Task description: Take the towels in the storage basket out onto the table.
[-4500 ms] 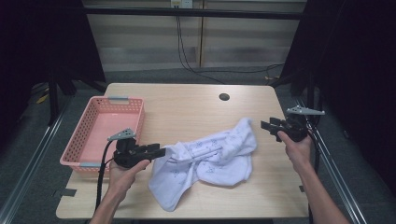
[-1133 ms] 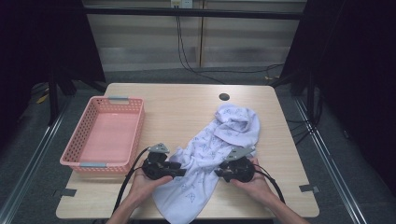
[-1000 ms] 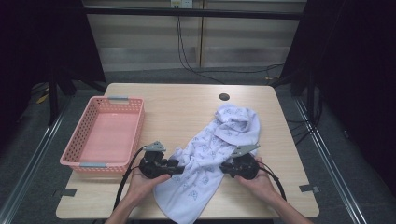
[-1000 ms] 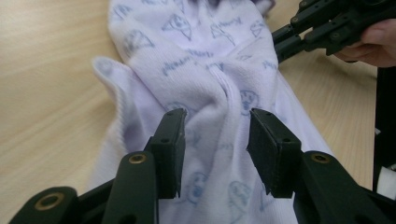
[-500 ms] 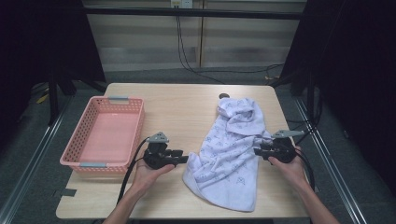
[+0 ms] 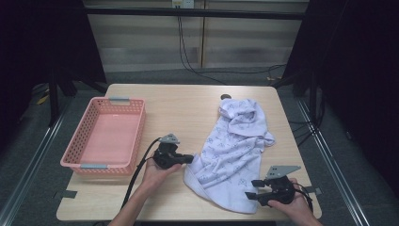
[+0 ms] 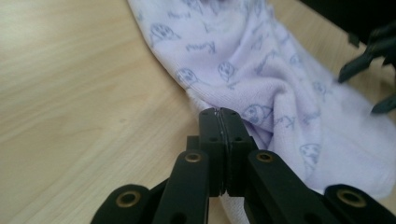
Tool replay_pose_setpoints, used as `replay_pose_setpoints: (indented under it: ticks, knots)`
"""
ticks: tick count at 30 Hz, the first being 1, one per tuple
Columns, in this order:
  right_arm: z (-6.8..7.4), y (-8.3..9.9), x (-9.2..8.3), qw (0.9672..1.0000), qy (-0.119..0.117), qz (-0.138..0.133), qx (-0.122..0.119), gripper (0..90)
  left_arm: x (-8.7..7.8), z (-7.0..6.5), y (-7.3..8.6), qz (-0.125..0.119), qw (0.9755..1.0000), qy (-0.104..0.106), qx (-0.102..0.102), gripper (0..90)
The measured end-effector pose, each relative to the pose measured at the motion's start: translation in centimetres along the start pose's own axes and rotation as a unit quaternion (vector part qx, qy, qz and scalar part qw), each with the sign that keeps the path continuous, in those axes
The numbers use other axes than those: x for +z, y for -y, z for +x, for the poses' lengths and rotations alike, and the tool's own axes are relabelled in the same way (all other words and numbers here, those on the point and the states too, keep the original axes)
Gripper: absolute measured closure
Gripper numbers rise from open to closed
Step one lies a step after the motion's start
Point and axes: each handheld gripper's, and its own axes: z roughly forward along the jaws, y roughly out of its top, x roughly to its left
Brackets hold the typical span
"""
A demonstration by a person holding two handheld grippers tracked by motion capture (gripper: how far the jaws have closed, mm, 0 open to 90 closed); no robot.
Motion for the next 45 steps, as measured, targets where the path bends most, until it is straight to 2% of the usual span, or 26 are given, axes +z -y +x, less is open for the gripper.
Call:
replay_pose_setpoints:
  ticks: [2, 3, 5, 6, 7, 8, 9, 10, 12, 13, 15, 17, 19, 21, 24, 25, 27, 29, 32, 36, 37, 40, 41, 42, 44, 45]
  knots:
    - [0.5, 0.1, 0.5, 0.9997, -0.001, 0.014, -0.019, 39.0, -0.7, 0.0, 0.1, -0.008, 1.0, -0.003, -0.001, 89.0]
    - [0.8, 0.1, 0.6, 0.9993, 0.005, 0.016, -0.034, 35.2, -2.1, -0.1, 0.6, -0.018, 0.9997, -0.014, -0.005, 89.0]
    - [1.5, 0.3, 0.7, 0.9987, -0.009, 0.019, -0.047, 33.1, -3.3, -0.3, 1.3, -0.023, 0.9997, -0.009, -0.01, 89.0]
    - [1.8, 0.3, 0.7, 0.9982, -0.004, 0.022, -0.056, 33.5, -4.1, -0.7, 2.0, -0.02, 0.9997, -0.009, -0.01, 89.0]
    - [2.3, 0.3, 0.8, 0.9971, 0.011, 0.027, -0.07, 34.1, -4.6, -0.9, 2.4, -0.021, 0.9997, -0.009, -0.012, 88.9]
    - [2.5, 0.3, 0.9, 0.9959, 0.021, 0.031, -0.083, 34.5, -4.6, -0.9, 2.4, -0.021, 0.9997, -0.009, -0.012, 88.9]
    - [2.7, 0.3, 0.9, 0.9958, 0.024, 0.031, -0.083, 35.3, -5.9, -1.6, 3.7, -0.025, 0.9995, -0.007, -0.02, 88.9]
    - [2.6, 0.4, 0.9, 0.9958, 0.025, 0.03, -0.083, 37.6, -6.5, -2.0, 4.2, -0.024, 0.9995, -0.015, -0.017, 88.9]
    - [2.5, 0.3, 0.7, 0.9961, 0.028, 0.026, -0.079, 56.0, -7.7, -2.4, 5.2, -0.03, 0.9993, -0.011, -0.021, 88.8]
    - [2.4, 0.3, 0.5, 0.9964, 0.03, 0.027, -0.074, 62.1, -8.2, -2.7, 5.7, -0.03, 0.9991, -0.015, -0.026, 88.7]
    - [2.1, 0.3, 0.4, 0.9972, 0.028, 0.027, -0.065, 76.0, -8.7, -3.0, 6.5, -0.035, 0.9987, 0.001, -0.037, 87.8]
    - [1.5, 0.3, 0.2, 0.9984, 0.015, 0.029, -0.046, 82.1, -9.0, -3.5, 6.7, -0.032, 0.9992, -0.01, -0.022, 81.3]
    - [1.1, 0.3, 0.1, 0.9992, 0.002, 0.028, -0.03, 83.1, -9.0, -3.6, 6.2, -0.052, 0.9983, -0.025, -0.011, 71.1]
    - [1.0, 0.3, 0.0, 0.9993, -0.002, 0.028, -0.027, 83.5, -9.2, -3.6, 5.2, -0.076, 0.9965, -0.036, -0.001, 66.0]
    - [0.9, 0.4, -0.2, 0.9994, -0.005, 0.026, -0.022, 83.5, -8.0, -3.0, 4.2, -0.046, 0.9985, -0.02, 0.023, 62.2]
    - [0.8, 0.4, -0.3, 0.9995, -0.005, 0.024, -0.018, 83.5, -7.4, -2.9, 4.1, -0.039, 0.9987, -0.027, 0.02, 62.3]
    - [0.6, 0.4, -0.4, 0.9997, -0.007, 0.019, -0.014, 83.5, -6.1, -2.5, 4.2, -0.008, 0.999, -0.035, 0.028, 59.7]
    - [0.6, 0.5, -0.6, 0.9998, -0.006, 0.017, -0.012, 83.3, -5.1, -2.0, 4.4, 0.024, 0.9991, -0.024, 0.024, 53.8]
    - [0.3, 0.5, -0.7, 0.9999, -0.006, 0.011, -0.005, 83.1, -4.8, -1.6, 4.9, 0.037, 0.999, -0.021, 0.016, 45.2]
    - [-0.1, 0.5, -0.9, 1.0, -0.005, 0.005, 0.004, 83.0, -4.5, -1.8, 5.6, 0.055, 0.9981, -0.014, 0.025, 43.4]
    - [-0.2, 0.4, -1.0, 1.0, -0.005, 0.001, 0.008, 82.9, -4.0, -2.1, 5.9, 0.073, 0.9968, -0.008, 0.033, 42.6]
    - [-0.4, 0.4, -1.2, 0.9999, -0.001, -0.004, 0.015, 82.7, -3.6, -2.6, 6.0, 0.084, 0.9956, 0.003, 0.042, 43.1]
    - [-0.5, 0.5, -1.2, 0.9998, 0.0, -0.006, 0.017, 82.6, -3.5, -2.8, 6.0, 0.084, 0.9954, 0.001, 0.045, 43.6]
    - [-0.6, 0.5, -1.2, 0.9998, -0.001, -0.007, 0.019, 82.4, -3.4, -3.0, 6.1, 0.088, 0.9945, -0.004, 0.057, 43.9]
    - [-0.7, 0.4, -1.3, 0.9997, 0.0, -0.011, 0.02, 82.1, -3.3, -3.4, 6.1, 0.089, 0.9937, -0.004, 0.068, 48.7]
    - [-0.8, 0.4, -1.3, 0.9997, 0.0, -0.011, 0.022, 82.1, -3.3, -3.6, 6.2, 0.091, 0.9924, -0.009, 0.082, 53.2]
